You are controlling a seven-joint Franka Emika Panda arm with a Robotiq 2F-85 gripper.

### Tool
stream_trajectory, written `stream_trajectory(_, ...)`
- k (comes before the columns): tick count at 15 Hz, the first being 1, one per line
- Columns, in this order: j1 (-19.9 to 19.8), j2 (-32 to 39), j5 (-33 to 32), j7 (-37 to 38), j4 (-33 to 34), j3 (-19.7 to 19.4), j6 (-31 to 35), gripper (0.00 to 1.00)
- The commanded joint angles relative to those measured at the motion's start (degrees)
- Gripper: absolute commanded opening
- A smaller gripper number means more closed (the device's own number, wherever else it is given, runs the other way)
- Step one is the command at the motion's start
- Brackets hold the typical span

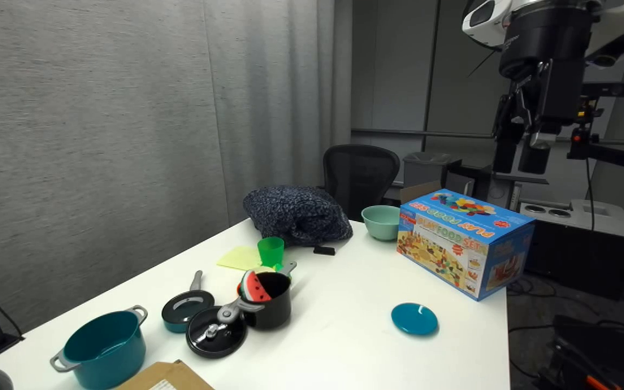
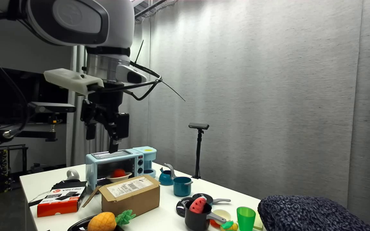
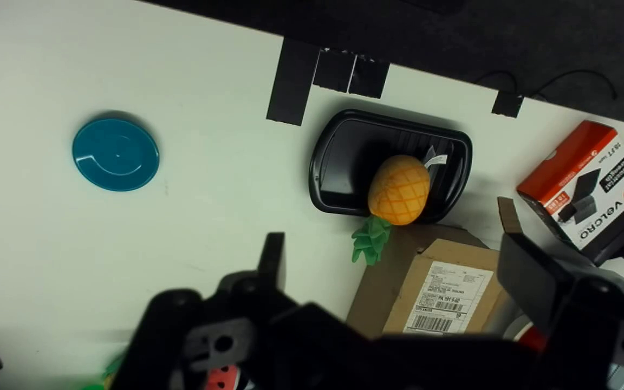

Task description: Put the pineapple plush toy in the small pot

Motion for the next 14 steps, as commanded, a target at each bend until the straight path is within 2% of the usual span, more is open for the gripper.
stream_trajectory(1, -1.81, 0.37, 0.59, 0.4, -0.28, 0.61, 2.96, 1.0)
stream_trajectory(5, -1.12, 5.96, 2.75, 0.78, -1.42, 0.36, 11.06, 1.0)
stream_trajectory(8, 0.58, 11.58, 6.71, -0.96, -2.01, -0.03, 14.2, 1.0)
stream_trajectory(12, 2.19, 18.24, 9.4, -3.96, -0.25, 1.62, 14.3, 1.0)
stream_trajectory(13, 0.54, 15.47, 8.22, -2.21, -2.27, 1.94, 14.58, 1.0)
stream_trajectory(14, 0.64, 16.57, 8.23, -2.21, -2.09, 2.39, 14.63, 1.0)
